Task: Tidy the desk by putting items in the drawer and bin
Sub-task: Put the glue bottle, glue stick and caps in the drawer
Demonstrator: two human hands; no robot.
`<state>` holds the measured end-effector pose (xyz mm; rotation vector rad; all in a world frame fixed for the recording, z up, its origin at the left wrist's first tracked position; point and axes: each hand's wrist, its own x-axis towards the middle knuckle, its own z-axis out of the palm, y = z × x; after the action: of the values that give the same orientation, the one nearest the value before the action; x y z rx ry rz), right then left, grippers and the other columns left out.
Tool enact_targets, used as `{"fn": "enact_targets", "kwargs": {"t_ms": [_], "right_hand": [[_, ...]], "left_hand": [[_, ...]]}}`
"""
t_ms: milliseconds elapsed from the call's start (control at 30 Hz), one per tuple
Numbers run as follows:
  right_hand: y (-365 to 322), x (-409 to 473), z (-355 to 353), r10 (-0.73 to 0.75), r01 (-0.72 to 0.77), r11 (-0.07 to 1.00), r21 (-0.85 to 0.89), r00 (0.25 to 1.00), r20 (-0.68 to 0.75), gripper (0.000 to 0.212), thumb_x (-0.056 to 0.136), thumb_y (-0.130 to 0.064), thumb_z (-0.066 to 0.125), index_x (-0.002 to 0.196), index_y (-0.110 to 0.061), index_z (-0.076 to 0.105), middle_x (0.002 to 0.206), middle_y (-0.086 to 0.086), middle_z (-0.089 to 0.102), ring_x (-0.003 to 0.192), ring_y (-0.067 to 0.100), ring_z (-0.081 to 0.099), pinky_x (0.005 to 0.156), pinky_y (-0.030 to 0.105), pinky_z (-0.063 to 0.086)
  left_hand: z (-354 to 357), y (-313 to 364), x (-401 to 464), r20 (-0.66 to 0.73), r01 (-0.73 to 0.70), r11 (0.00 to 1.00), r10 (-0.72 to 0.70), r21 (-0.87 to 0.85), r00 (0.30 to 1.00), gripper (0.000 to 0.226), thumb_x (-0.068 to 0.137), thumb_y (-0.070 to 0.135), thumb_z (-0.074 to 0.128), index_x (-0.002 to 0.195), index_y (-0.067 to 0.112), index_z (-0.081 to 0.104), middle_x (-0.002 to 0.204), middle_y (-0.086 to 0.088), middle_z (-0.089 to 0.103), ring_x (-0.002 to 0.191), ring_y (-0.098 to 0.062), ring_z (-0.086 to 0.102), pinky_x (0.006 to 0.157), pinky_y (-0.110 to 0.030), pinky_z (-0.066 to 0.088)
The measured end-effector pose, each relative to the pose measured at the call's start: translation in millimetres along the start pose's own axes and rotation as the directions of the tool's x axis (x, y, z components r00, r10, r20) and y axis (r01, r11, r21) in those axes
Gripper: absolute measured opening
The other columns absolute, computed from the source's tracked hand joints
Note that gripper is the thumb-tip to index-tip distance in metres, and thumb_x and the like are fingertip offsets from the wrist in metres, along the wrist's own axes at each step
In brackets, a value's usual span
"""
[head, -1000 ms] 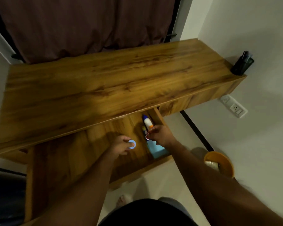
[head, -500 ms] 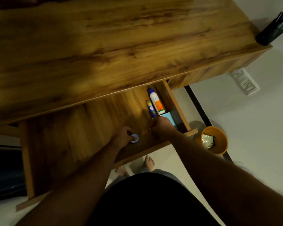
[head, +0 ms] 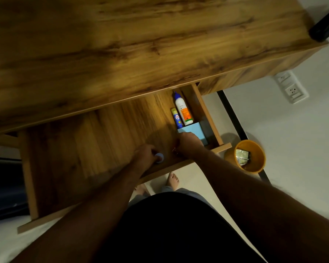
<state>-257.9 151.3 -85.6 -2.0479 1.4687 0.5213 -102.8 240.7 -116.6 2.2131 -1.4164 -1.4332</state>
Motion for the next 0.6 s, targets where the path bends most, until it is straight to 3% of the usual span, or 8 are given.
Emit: {"fn": "enact_targets", "kwargs": {"t_ms": [367,600], "right_hand": [[-4.4,0.5,8.9,-0.038,0.039,0.99,-0.137,0.999,0.005,0.04,0.082,-0.034,0.074,0.112,-0.008,0.065,0.107,0.01,0.067,0.1,0.025,0.064,0.081,0.035,0.053],[-5.5,2.5,10.7,-0.081,0.083,0.988,-0.13,0.996,0.021,0.036,0.084,-0.033,0.073,0.11,-0.009,0.067,0.106,0.01,0.068,0.1,0.026,0.064,0.082,0.036,0.053]], "left_hand": [[-2.2,-6.9,-7.9,-0.053,0.028,0.999,-0.029,-0.021,0.998,0.054,0.081,0.036,0.074,0.128,0.015,0.057,0.128,-0.007,0.06,0.118,-0.023,0.055,0.098,-0.034,0.044],[-8.5,-12.0,-21.1,-0.128,0.005,0.999,-0.011,-0.049,0.992,0.037,0.085,0.035,0.069,0.117,0.016,0.064,0.119,-0.004,0.066,0.108,-0.02,0.06,0.089,-0.029,0.046]]}}
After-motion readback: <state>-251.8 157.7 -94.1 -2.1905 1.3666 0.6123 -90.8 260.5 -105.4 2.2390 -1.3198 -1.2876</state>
